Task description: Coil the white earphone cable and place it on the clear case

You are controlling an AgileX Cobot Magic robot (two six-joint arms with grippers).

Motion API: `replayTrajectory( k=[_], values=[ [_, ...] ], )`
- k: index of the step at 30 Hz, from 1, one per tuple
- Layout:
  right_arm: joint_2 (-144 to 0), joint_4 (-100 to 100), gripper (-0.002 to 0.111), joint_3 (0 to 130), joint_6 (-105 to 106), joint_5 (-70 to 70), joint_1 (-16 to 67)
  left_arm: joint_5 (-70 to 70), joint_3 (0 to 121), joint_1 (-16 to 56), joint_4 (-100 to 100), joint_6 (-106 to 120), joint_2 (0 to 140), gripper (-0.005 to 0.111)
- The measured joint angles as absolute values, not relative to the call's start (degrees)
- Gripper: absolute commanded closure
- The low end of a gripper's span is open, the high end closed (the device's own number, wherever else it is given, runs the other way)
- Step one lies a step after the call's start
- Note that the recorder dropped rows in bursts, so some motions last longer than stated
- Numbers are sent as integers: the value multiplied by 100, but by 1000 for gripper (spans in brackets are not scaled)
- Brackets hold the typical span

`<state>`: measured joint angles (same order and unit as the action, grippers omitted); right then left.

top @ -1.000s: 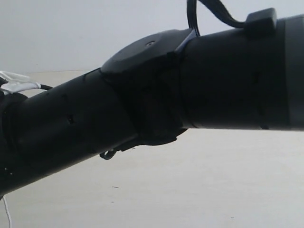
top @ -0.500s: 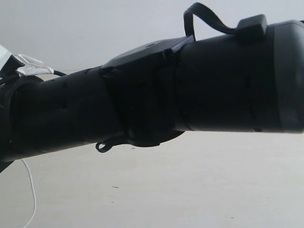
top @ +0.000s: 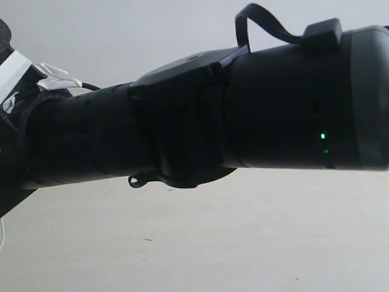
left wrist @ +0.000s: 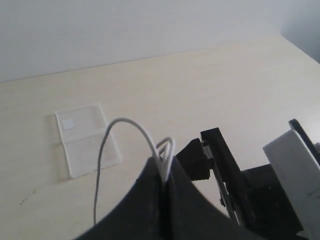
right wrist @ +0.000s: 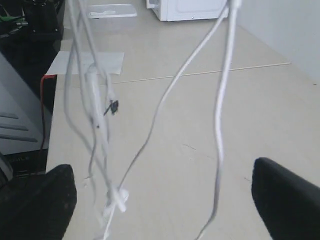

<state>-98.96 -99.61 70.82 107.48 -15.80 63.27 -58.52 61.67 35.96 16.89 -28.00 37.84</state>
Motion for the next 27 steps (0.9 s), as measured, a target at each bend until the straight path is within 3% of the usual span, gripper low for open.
replayTrajectory(
  k=[27],
  values=[
    [-9896, -9961, 18, 7082, 10735, -1052, 6327, -5880, 6155, 3596, 2530, -4008, 4270, 107]
  ],
)
